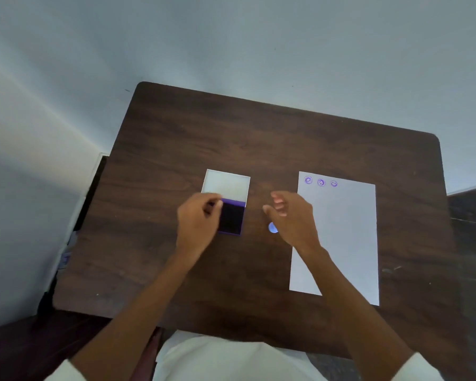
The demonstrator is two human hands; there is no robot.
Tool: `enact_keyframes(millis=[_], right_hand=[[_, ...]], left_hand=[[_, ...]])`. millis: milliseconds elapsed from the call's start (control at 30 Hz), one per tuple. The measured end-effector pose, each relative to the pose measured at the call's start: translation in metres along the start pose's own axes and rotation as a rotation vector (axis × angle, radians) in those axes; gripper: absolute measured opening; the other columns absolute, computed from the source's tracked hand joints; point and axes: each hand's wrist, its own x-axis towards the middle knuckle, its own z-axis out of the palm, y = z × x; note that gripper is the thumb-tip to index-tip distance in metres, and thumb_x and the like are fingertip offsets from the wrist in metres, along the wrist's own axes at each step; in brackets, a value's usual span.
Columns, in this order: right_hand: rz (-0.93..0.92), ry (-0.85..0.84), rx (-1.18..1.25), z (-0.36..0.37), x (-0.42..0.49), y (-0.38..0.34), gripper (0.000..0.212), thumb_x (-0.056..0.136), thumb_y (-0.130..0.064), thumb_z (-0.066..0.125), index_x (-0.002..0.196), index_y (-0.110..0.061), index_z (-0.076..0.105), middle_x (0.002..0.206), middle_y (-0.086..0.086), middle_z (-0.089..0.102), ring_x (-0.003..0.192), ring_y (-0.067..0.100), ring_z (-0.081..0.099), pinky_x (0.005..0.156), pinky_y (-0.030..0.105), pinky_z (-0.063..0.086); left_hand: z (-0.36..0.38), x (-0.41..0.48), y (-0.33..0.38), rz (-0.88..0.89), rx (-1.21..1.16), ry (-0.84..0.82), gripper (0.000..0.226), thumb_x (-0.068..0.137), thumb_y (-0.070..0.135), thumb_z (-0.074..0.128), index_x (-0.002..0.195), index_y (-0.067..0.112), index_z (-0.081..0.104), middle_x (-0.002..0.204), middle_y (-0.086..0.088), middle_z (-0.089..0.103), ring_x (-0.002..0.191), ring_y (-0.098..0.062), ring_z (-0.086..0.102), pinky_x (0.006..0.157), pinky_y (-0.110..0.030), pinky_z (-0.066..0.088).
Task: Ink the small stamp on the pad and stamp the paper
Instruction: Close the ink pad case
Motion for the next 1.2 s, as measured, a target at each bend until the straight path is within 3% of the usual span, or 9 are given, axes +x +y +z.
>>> enact_keyframes(millis=[133,267,400,733,900,967,1067,1133,1200], right_hand=[[0.144,-0.019,0.191,0.019,0.019,-0.024,0.032,0.088,-0.032,0.066,0.116,-0.017,0.062,0.112,0.001,0.069,0.091,0.007,0.059,0.073,0.014,0.041],[0.279,-0.062,0.230,0.042,0.033,-0.030,0.037,0.088,-0.030,0.067,0.121,-0.016,0.058,0.121,0.001,0.064,0.098,0.010,0.054,0.077,0.021,0.042],[0.357,-0.109,0.332,0.056,0.040,-0.033,0.041,0.089,-0.029,0.067,0.125,-0.017,0.053,0.124,0.001,0.062,0.104,0.013,0.055,0.064,0.016,0.043],[0.365,-0.104,0.381,0.059,0.043,-0.035,0.051,0.092,-0.028,0.063,0.138,-0.018,0.045,0.133,0.002,0.059,0.118,0.019,0.055,0.086,0.030,0.051],[0.290,-0.056,0.396,0.051,0.022,-0.043,0.036,0.095,-0.043,0.052,0.125,-0.024,0.061,0.119,-0.005,0.067,0.110,0.013,0.060,0.094,0.038,0.054],[0.216,0.005,0.304,0.049,0.006,-0.042,0.033,0.096,-0.045,0.049,0.117,-0.027,0.066,0.110,-0.010,0.070,0.104,0.009,0.063,0.091,0.030,0.052],[0.078,0.048,0.240,0.051,-0.018,-0.036,0.029,0.095,-0.036,0.056,0.117,-0.023,0.069,0.110,-0.009,0.071,0.101,0.002,0.062,0.082,0.001,0.044],[-0.020,0.073,0.196,0.052,-0.030,-0.029,0.026,0.093,-0.026,0.061,0.116,-0.017,0.070,0.113,-0.004,0.071,0.102,0.003,0.062,0.083,-0.006,0.037],[-0.120,0.053,0.116,0.055,-0.039,-0.019,0.026,0.092,-0.018,0.063,0.116,-0.012,0.069,0.119,0.002,0.070,0.108,0.009,0.064,0.092,-0.001,0.038]], left_hand=[[-0.013,0.029,-0.032,-0.222,0.017,0.069,0.017,0.089,0.014,0.065,0.104,0.013,0.072,0.098,-0.001,0.071,0.080,-0.005,0.063,0.076,-0.012,0.049],[-0.008,0.042,-0.048,-0.350,-0.017,-0.003,0.020,0.090,0.015,0.064,0.109,0.011,0.070,0.100,-0.003,0.073,0.086,-0.010,0.065,0.080,-0.021,0.050],[0.000,0.052,-0.048,-0.381,-0.041,-0.050,0.020,0.090,0.016,0.065,0.109,0.012,0.071,0.097,0.000,0.073,0.086,-0.011,0.067,0.075,-0.015,0.047],[0.002,0.064,-0.055,-0.561,-0.291,-0.192,0.028,0.094,0.015,0.061,0.121,0.014,0.065,0.116,-0.002,0.068,0.104,-0.015,0.064,0.092,-0.040,0.055],[-0.007,0.050,-0.056,-0.456,-0.339,-0.212,0.024,0.095,0.012,0.057,0.115,0.020,0.069,0.110,0.005,0.071,0.103,-0.009,0.065,0.092,-0.036,0.055],[-0.012,0.038,-0.057,-0.387,-0.286,-0.178,0.024,0.094,0.011,0.058,0.111,0.021,0.071,0.107,0.009,0.072,0.096,0.003,0.065,0.089,-0.024,0.054],[-0.018,0.019,-0.059,-0.218,-0.169,-0.104,0.027,0.091,0.002,0.059,0.110,0.015,0.072,0.107,0.006,0.072,0.091,0.019,0.058,0.081,0.001,0.043],[-0.021,0.008,-0.063,-0.091,-0.132,-0.104,0.033,0.089,-0.007,0.057,0.114,0.009,0.070,0.111,0.005,0.070,0.099,0.012,0.059,0.087,-0.002,0.042],[-0.024,0.000,-0.068,-0.012,-0.097,-0.122,0.040,0.087,-0.013,0.054,0.118,0.008,0.068,0.115,0.005,0.068,0.106,0.002,0.061,0.096,-0.009,0.043]])
